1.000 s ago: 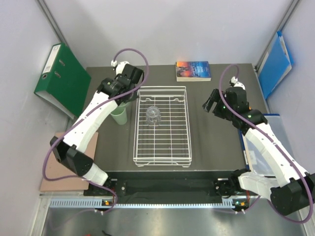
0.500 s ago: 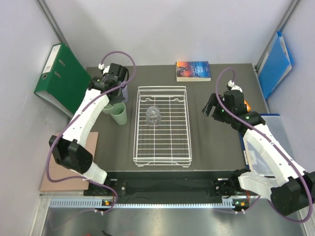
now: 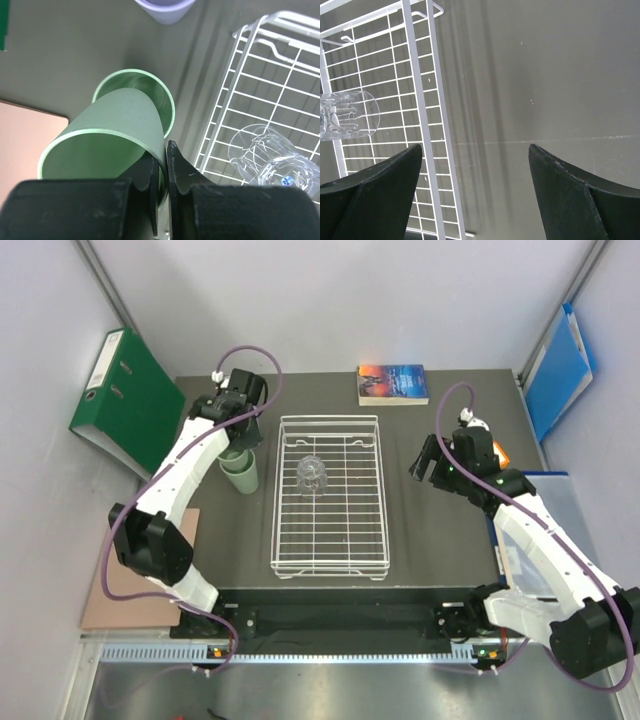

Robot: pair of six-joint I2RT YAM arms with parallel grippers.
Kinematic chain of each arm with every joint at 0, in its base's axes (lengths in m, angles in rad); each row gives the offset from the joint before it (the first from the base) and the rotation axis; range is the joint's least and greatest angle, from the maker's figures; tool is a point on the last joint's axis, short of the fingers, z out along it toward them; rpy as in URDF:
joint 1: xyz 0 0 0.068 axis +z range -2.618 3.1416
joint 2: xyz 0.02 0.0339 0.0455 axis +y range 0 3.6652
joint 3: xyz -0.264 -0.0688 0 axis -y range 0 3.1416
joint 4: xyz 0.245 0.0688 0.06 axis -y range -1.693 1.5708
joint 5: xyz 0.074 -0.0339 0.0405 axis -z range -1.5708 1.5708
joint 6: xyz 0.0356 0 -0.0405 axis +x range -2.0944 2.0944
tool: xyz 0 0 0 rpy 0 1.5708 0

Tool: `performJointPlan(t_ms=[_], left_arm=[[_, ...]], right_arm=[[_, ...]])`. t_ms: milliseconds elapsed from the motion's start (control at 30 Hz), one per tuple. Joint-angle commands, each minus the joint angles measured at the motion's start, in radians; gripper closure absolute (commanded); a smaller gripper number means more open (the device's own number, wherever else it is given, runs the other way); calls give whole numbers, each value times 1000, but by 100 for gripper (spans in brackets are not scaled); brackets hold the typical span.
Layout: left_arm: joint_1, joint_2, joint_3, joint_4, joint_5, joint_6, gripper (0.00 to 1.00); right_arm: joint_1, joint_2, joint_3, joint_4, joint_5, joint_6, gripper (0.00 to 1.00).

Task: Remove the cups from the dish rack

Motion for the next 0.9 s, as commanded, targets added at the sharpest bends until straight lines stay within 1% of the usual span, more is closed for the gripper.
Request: performJointPlan(t_ms=[0, 100, 133, 167, 233, 267, 300, 400, 433, 500, 633, 733, 767, 833, 867], left_arm=[[7, 25, -28, 71, 41, 3, 100], [7, 37, -23, 79, 43, 7, 100], [7, 39, -19, 80, 40, 9, 97], [7, 40, -15, 82, 32, 12, 89], [9, 40, 3, 79, 29, 15, 77], [7, 42, 12, 74, 29, 15, 69], [7, 45, 38, 65, 27, 15, 53], [7, 48, 101, 27, 12, -2, 34], [6, 47, 113, 18, 6, -5, 30], [6, 28, 138, 20, -11, -3, 25], [-17, -24, 158, 65, -41, 7, 22], [-103, -52, 161, 116, -77, 47, 21], [-162, -33, 181, 93, -94, 53, 21], [-229, -6, 193, 71, -126, 64, 20], [-290, 22, 186, 64, -153, 64, 17]], right_arm=[[17, -11, 10, 25, -5, -3, 14], [20, -10, 10, 19, 3, -4, 14], [18, -10, 10, 19, 4, -6, 14], [18, -8, 8, 21, 4, -6, 14], [18, -2, 10, 22, 6, -7, 14], [18, -1, 11, 22, 6, -7, 14], [18, 2, 11, 25, 4, -4, 14], [20, 10, 17, 28, 4, -6, 14], [21, 10, 20, 31, 4, -4, 14], [23, 13, 27, 30, 9, -9, 14], [23, 21, 40, 31, 14, -18, 14], [24, 32, 51, 28, 18, -24, 14], [24, 33, 59, 28, 21, -27, 14], [23, 41, 68, 27, 26, -30, 14], [24, 42, 76, 24, 27, -32, 14]])
